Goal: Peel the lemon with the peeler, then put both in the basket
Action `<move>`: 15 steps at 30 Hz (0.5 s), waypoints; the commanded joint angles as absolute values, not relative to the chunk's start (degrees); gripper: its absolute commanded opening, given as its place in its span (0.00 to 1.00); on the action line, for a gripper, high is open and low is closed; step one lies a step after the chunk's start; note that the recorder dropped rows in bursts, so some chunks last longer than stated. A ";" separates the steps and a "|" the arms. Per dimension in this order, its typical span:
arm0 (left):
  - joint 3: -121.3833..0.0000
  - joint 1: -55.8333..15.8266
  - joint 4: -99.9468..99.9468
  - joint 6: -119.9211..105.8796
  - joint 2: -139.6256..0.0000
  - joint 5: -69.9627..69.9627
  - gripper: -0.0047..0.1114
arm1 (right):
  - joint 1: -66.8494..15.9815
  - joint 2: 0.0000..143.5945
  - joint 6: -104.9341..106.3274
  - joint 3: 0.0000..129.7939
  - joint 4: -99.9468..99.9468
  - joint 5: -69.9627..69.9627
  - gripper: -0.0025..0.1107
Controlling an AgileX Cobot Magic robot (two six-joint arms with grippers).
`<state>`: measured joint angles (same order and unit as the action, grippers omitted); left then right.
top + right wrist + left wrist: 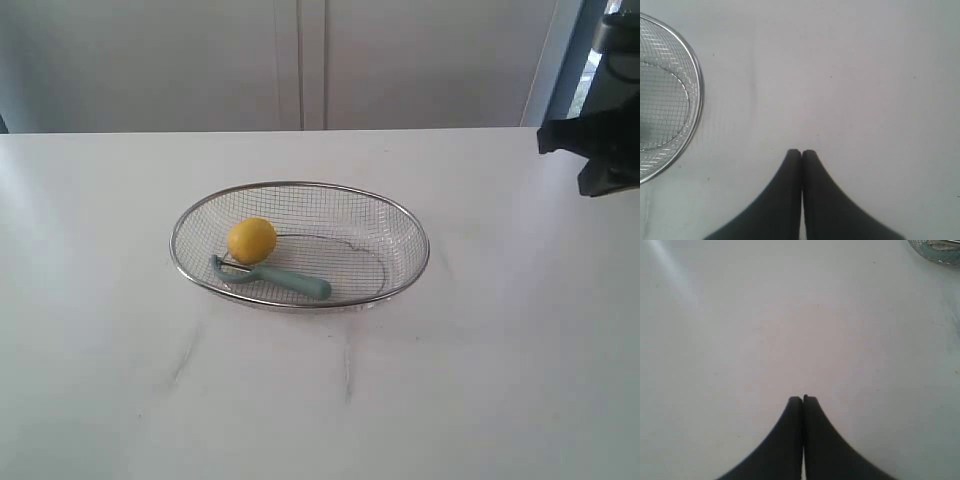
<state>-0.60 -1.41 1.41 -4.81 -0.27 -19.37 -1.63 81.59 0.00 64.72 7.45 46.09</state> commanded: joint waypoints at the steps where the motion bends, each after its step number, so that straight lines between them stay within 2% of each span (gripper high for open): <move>1: 0.00 -1.30 2.07 -4.56 0.00 -20.32 0.04 | -1.13 78.89 0.00 64.59 6.75 45.29 0.02; 15: 0.00 -1.30 2.07 -4.56 0.00 -20.32 0.04 | -1.13 68.82 0.00 64.59 6.87 45.03 0.02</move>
<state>-0.60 -1.41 1.41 -4.81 -0.27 -19.37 -1.63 70.99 0.00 64.72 7.45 45.25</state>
